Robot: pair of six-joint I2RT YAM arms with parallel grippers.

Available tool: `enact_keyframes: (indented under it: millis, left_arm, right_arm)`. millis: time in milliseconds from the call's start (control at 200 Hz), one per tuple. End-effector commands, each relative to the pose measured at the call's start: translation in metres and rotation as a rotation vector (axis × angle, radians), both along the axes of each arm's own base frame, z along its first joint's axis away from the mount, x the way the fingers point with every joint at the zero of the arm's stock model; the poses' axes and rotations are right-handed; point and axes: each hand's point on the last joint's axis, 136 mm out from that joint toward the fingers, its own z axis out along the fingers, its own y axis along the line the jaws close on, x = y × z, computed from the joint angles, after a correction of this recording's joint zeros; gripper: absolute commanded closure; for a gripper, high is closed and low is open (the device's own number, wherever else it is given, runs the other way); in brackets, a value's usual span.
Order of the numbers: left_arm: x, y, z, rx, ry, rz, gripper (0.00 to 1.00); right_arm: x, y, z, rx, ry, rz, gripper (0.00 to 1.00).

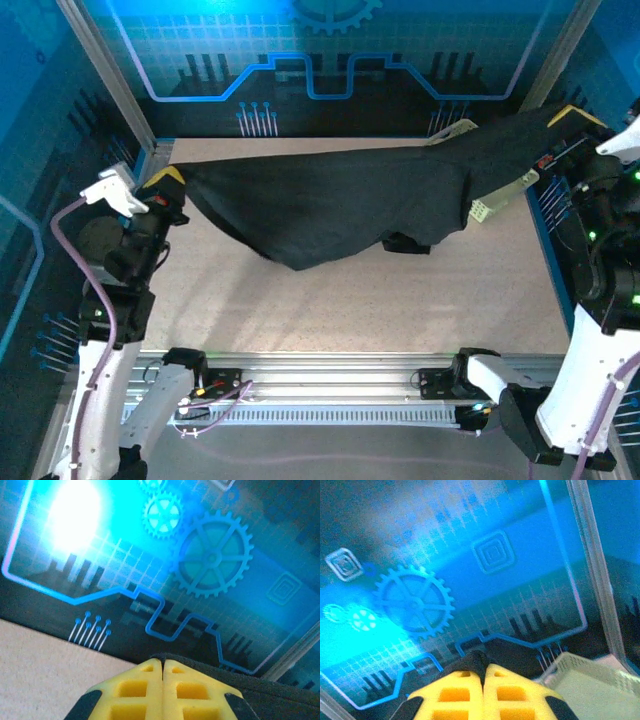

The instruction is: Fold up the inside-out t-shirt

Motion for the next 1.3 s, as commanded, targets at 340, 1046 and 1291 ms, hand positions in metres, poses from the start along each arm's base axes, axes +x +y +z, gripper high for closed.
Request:
enact_keyframes:
  millis: [340, 1046, 1291]
  left_arm:
    - [0.158, 0.041, -0.095, -0.044, 0.693, 0.107, 1.0]
    - [0.047, 0.022, 0.091, -0.052, -0.056, -0.03, 1.0]
    - [-0.019, 0.024, 0.113, -0.068, -0.226, 0.025, 1.0]
  right_arm:
    - [0.15, -0.009, -0.106, 0.008, 0.396, 0.073, 1.0]
    - [0.036, 0.002, 0.045, -0.105, -0.088, 0.019, 1.0]
    - [-0.046, 0.002, 0.08, -0.138, -0.26, -0.048, 1.0]
